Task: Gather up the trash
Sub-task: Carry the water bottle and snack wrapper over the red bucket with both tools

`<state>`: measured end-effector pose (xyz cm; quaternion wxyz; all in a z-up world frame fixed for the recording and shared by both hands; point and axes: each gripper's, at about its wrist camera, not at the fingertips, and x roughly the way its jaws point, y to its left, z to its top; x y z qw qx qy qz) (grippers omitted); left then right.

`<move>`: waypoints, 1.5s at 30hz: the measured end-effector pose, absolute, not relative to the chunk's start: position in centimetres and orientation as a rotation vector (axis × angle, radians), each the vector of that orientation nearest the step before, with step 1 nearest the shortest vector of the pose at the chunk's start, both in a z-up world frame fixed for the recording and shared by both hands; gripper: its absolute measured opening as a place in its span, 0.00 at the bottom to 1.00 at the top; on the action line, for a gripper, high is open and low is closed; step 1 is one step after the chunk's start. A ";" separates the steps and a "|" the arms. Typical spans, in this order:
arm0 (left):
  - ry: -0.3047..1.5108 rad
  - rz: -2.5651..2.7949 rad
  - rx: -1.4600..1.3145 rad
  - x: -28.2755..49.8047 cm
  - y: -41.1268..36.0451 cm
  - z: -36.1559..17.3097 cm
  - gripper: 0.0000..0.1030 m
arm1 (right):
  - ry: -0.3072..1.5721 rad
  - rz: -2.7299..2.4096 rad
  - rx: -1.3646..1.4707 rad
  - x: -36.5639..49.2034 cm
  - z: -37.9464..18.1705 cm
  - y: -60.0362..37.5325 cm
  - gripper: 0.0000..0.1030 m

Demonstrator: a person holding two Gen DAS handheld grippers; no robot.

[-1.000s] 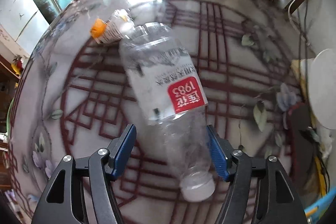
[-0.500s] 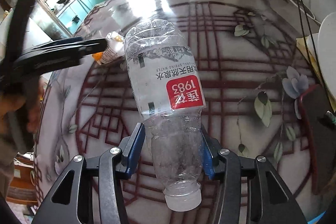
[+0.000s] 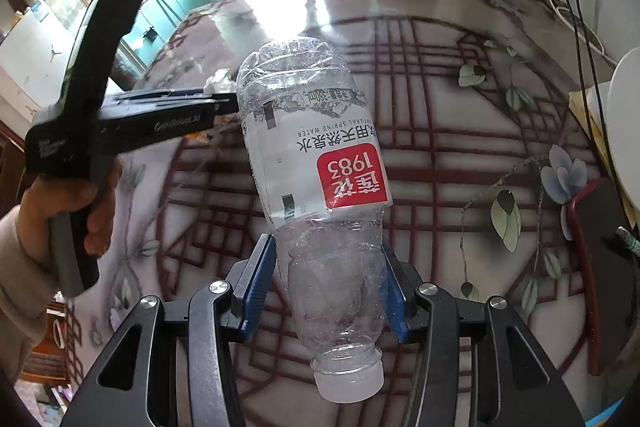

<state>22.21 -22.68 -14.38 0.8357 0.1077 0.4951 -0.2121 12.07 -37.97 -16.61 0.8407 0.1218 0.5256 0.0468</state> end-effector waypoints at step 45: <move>1.001 -0.157 -0.034 3.4 1.1 -6.0 0.27 | 1.027 0.220 0.067 3.4 -7.0 -16.4 0.46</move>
